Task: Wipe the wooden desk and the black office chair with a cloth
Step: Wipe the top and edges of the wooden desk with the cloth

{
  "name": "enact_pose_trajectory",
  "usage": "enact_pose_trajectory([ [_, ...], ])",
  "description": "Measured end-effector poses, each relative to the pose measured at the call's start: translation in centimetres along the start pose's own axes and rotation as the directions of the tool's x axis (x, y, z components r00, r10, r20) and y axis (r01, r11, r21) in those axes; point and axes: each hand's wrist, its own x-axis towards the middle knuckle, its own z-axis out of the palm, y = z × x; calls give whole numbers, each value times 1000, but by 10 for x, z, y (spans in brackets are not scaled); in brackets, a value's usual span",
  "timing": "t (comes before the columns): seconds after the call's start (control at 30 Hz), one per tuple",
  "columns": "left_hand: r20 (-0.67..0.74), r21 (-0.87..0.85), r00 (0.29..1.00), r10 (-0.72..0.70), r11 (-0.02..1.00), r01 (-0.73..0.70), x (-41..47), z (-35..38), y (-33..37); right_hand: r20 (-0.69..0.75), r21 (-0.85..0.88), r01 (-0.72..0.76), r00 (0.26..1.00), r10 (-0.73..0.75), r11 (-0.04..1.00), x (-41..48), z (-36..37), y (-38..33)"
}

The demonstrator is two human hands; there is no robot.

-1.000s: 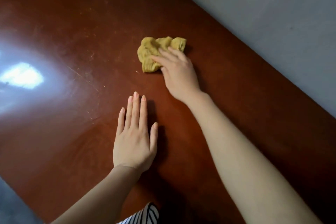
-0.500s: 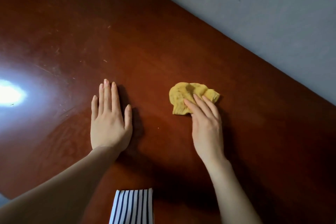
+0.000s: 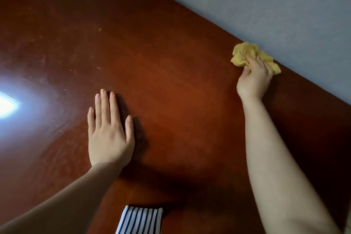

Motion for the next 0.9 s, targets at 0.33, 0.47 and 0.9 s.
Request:
enact_pose_trajectory([
  [0.33, -1, -8, 1000, -8, 1000, 8, 2, -1, -1, 154, -5, 297, 944, -293, 955, 5, 50, -102],
  [0.47, -9, 0, 1000, -8, 1000, 8, 3, 0, -2, 200, 68, 408, 888, -413, 911, -37, 58, -128],
  [0.9, -39, 49, 999, -4, 999, 6, 2, 2, -3, 191, 190, 485, 835, -516, 854, -185, 0, -30],
])
